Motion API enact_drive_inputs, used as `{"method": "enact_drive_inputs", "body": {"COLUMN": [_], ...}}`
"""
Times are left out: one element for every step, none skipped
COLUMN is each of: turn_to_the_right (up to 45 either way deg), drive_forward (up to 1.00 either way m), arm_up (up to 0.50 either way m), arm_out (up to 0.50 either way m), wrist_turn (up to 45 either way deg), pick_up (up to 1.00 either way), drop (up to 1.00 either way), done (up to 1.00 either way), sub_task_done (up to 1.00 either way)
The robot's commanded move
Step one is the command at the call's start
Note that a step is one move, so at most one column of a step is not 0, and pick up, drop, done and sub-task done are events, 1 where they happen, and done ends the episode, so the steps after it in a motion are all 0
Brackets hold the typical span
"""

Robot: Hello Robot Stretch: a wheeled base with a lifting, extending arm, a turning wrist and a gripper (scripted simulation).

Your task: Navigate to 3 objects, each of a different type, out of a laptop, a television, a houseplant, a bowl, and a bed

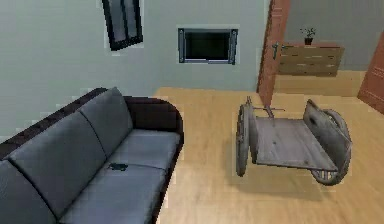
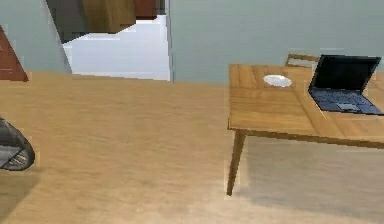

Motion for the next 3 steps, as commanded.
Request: {"method": "enact_drive_inputs", "body": {"turn_to_the_right": [0.0, 0.0, 9.0], "drive_forward": [1.0, 0.2, 0.0], "arm_up": [0.0, 0.0, 0.0], "arm_out": [0.0, 0.0, 0.0], "wrist_turn": [0.0, 0.0, 0.0], "pick_up": [0.0, 0.0, 0.0], "drop": [0.0, 0.0, 0.0], "done": [0.0, 0.0, 0.0], "sub_task_done": [0.0, 0.0, 0.0]}}
